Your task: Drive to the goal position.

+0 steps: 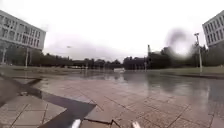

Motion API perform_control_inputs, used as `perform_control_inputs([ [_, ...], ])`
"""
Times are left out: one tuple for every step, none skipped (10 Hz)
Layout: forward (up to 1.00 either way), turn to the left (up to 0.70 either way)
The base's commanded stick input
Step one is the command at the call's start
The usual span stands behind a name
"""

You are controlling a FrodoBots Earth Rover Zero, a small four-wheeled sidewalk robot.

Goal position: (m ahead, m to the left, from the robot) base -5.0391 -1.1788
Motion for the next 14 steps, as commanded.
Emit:
perform_control_inputs([
  [0.70, 0.00],
  [0.70, 0.00],
  [0.70, 0.00],
  [0.70, 0.00],
  [0.70, 0.00],
  [0.70, 0.00],
  [0.70, 0.00],
  [0.70, 0.00],
  [0.70, 0.00],
  [0.70, 0.00],
  [0.70, 0.00],
  [0.70, 0.00],
  [0.70, 0.00],
  [0.70, 0.00],
])
